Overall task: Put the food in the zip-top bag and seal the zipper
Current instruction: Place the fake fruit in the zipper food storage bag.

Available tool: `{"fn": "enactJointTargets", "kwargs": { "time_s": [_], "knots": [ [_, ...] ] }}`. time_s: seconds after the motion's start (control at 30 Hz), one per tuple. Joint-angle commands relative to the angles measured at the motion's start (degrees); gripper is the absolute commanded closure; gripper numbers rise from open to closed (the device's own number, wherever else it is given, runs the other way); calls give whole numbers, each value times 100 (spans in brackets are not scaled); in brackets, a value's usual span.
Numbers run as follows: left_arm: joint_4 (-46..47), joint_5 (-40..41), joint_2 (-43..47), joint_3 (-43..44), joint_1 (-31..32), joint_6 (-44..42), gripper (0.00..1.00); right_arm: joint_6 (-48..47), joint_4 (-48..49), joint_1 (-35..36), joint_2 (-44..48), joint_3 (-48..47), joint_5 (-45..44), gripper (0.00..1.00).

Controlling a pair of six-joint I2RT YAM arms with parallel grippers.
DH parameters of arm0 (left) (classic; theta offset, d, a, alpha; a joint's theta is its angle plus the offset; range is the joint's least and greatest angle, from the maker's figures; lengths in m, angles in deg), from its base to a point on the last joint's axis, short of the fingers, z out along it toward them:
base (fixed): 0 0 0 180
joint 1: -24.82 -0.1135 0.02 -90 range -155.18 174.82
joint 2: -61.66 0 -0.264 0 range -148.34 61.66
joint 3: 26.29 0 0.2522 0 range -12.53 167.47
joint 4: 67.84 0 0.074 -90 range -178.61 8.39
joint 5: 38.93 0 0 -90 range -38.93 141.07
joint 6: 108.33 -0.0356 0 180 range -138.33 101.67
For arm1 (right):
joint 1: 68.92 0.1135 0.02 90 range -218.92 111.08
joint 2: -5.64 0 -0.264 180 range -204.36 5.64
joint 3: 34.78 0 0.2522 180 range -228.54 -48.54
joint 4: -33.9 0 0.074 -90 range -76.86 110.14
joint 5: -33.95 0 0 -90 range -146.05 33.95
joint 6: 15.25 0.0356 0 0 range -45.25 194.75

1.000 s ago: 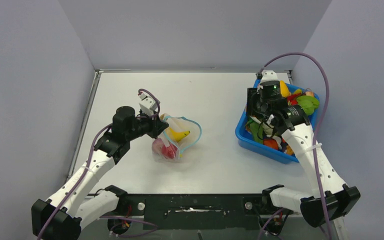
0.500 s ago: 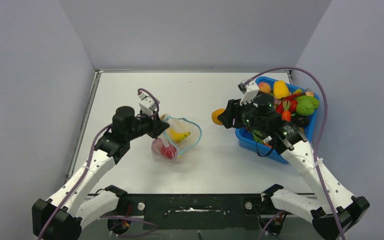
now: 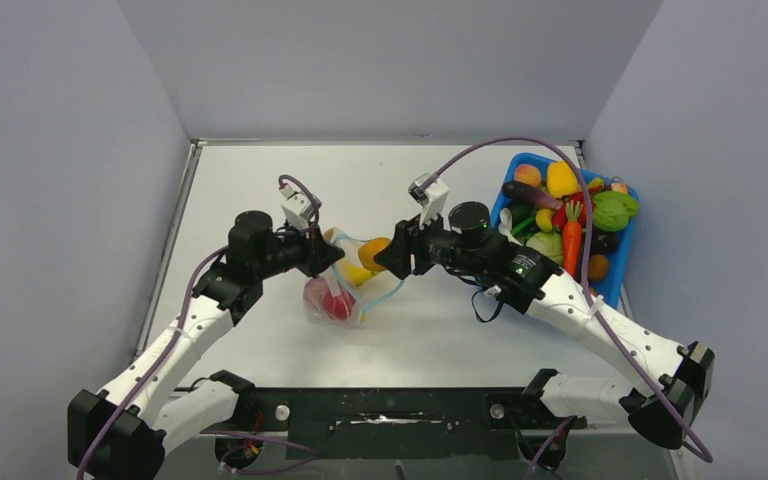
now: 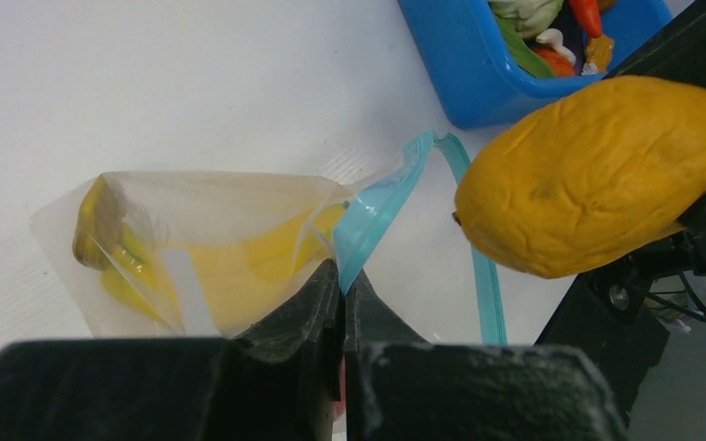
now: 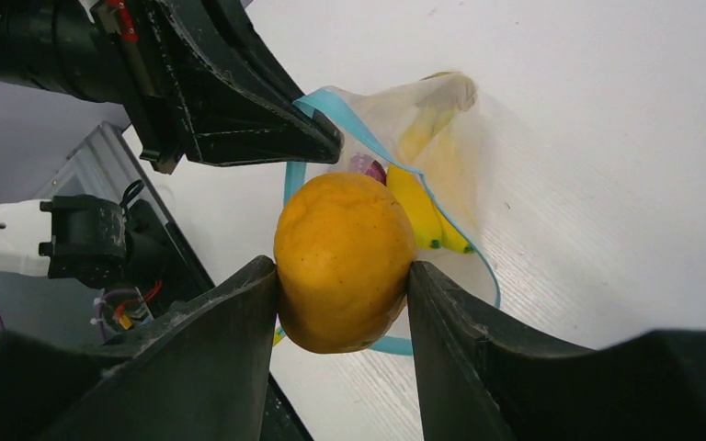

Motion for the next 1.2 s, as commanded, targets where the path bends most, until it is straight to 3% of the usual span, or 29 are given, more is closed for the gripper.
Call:
{"fn": "enactJointTargets", "kwargs": {
  "time_s": [0.0, 0.43, 0.93, 1.17],
  "knots": [
    [323, -362, 24, 207, -17, 245, 100, -392, 683, 312, -109, -3, -325, 65],
    [50, -504, 125, 470, -21, 455, 100, -1746, 2271, 618, -516, 1029, -770, 64],
    [107, -512, 180, 405, -21, 595, 100, -2714, 3471, 865, -1555, 1155, -1274, 61],
    [153, -459, 224, 326, -30, 573, 100, -2696, 3641, 864, -1610, 1248, -1311, 45]
  ]
}}
